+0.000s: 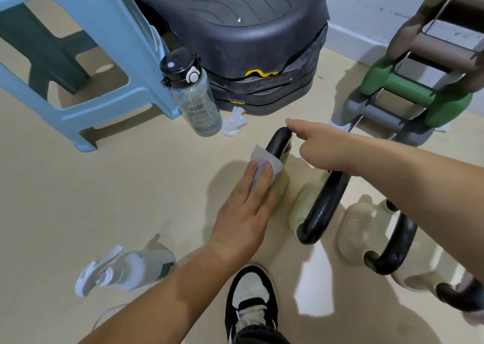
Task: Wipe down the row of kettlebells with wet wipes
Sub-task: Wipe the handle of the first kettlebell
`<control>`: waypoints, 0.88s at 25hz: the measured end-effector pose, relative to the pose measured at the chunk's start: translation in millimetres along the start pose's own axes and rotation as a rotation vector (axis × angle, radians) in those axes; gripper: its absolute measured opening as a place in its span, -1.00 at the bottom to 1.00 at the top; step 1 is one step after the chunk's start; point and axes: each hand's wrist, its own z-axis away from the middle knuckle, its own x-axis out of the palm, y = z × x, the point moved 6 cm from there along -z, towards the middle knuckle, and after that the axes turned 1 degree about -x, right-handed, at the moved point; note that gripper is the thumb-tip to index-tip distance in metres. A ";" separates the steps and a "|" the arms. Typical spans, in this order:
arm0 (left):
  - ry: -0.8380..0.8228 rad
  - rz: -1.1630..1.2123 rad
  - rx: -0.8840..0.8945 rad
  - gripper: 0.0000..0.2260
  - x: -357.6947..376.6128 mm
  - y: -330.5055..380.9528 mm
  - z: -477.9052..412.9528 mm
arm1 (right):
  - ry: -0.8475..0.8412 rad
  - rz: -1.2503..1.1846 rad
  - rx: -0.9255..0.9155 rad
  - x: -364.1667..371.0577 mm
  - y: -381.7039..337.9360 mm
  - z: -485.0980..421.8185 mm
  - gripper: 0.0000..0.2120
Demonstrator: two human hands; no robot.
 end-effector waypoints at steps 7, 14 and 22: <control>-0.340 0.099 -0.019 -0.47 -7.4 -1.9 -108.0 | 0.058 -0.071 -0.003 -11.4 4.3 -4.0 -0.39; -0.704 -0.043 -0.286 -0.75 29.0 -14.3 -176.3 | 0.193 0.065 0.034 -26.3 14.2 2.6 -0.44; -0.166 -0.270 0.100 -0.45 -20.2 6.0 -60.0 | 0.193 0.101 -0.002 -16.8 11.9 5.2 -0.48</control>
